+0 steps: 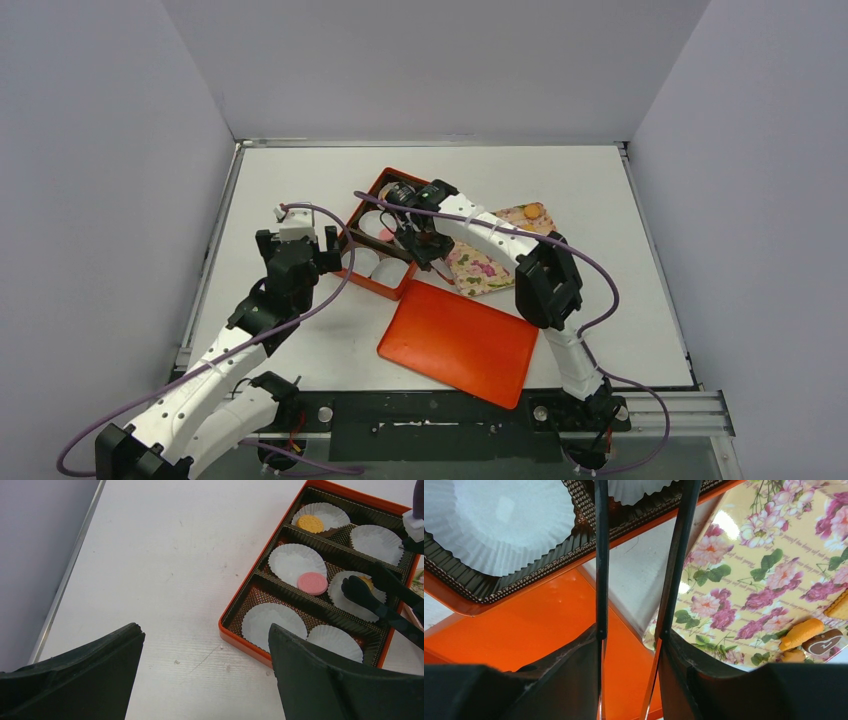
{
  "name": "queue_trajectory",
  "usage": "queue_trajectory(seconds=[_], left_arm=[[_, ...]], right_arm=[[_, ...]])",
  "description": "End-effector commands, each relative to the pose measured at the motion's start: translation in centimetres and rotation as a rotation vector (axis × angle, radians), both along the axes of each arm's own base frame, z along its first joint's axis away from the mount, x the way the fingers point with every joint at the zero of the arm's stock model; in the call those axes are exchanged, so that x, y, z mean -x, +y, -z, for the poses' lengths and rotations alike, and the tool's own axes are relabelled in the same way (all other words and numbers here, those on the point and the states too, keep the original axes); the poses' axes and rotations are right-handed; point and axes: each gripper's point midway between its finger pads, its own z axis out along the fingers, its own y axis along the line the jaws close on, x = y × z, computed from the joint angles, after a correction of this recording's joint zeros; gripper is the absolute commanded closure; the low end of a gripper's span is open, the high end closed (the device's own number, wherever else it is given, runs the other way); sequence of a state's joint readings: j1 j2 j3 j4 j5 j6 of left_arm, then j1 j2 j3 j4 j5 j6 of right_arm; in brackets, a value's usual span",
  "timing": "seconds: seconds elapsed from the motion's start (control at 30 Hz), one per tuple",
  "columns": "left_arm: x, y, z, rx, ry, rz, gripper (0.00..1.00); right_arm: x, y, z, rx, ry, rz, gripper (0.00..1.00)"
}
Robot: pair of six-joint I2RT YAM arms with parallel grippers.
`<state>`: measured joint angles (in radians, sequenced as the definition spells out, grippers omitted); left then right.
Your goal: Pack the cookies
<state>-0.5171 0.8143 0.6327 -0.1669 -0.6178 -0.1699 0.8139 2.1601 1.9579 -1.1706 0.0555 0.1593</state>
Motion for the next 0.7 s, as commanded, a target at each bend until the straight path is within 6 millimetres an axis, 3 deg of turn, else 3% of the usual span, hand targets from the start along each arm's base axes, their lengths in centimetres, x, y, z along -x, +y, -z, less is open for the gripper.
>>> queue_trajectory(seconds=[0.0,0.27,0.5,0.67], left_arm=[[-0.4,0.2,-1.6,0.016,-0.062,-0.014,0.07],[-0.4,0.3,-1.6,0.015,-0.062,-0.014,0.07],[-0.4,0.3,-1.6,0.015,-0.062,-0.015,0.07],[-0.3,0.2,-1.6,0.015,-0.061,-0.011,0.07]], right_arm=[[-1.1,0.6,-1.2,-0.019,-0.048,-0.011,0.60],[-1.1,0.6,-2.2,-0.027,-0.058,-0.010,0.55],[-1.2,0.6,-6.0,-0.099,-0.116,0.016,0.57],[-1.1,-1.0,-8.4,-0.130,-0.142,0.064,0.59]])
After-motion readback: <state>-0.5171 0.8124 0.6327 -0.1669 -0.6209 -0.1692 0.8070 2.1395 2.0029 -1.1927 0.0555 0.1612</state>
